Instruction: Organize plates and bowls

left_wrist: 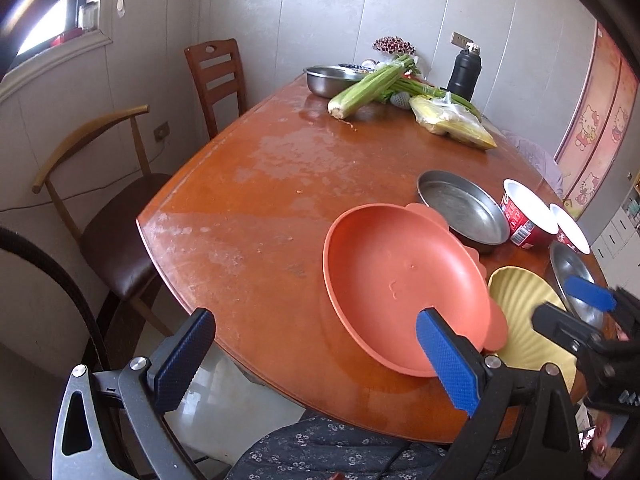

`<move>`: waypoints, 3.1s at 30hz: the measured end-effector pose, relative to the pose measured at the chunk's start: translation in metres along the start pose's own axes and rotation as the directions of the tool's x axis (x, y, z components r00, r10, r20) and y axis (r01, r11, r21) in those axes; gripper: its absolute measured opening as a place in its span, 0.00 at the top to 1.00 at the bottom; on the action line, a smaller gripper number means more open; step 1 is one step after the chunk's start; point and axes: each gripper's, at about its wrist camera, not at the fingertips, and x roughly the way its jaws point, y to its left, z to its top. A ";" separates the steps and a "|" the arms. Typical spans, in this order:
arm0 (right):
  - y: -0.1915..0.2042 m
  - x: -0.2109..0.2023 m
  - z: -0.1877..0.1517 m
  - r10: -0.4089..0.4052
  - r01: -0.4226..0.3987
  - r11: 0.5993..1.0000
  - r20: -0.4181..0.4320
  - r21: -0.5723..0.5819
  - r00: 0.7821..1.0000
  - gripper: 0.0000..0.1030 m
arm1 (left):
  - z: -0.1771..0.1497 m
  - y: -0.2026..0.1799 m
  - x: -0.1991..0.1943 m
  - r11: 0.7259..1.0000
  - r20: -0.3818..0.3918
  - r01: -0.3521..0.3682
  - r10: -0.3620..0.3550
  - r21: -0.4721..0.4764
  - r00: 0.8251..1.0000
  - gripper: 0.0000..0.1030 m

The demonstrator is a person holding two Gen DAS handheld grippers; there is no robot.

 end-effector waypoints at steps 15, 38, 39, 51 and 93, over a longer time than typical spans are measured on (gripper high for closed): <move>0.003 0.066 0.034 0.031 -0.034 0.999 -0.107 -0.026 0.994 0.26 | 0.010 -0.006 0.033 1.000 -0.064 0.005 -0.004 0.026 0.998 0.06; 0.009 0.088 0.039 0.059 -0.068 0.996 -0.147 -0.057 0.987 0.65 | 0.015 -0.020 0.049 0.996 -0.107 0.070 -0.064 0.058 0.992 0.61; 0.010 0.088 0.039 0.064 -0.073 0.996 -0.146 -0.056 0.987 0.65 | 0.016 -0.019 0.049 0.996 -0.103 0.066 -0.060 0.058 0.993 0.61; 0.026 0.072 0.060 0.087 -0.091 0.995 -0.104 -0.040 0.991 0.65 | 0.041 -0.004 0.040 0.998 -0.044 0.037 -0.035 0.051 0.998 0.61; 0.028 0.127 0.076 0.102 -0.088 0.993 -0.192 0.080 0.976 0.64 | 0.091 0.017 0.113 0.998 -0.074 0.036 -0.031 0.060 0.997 0.61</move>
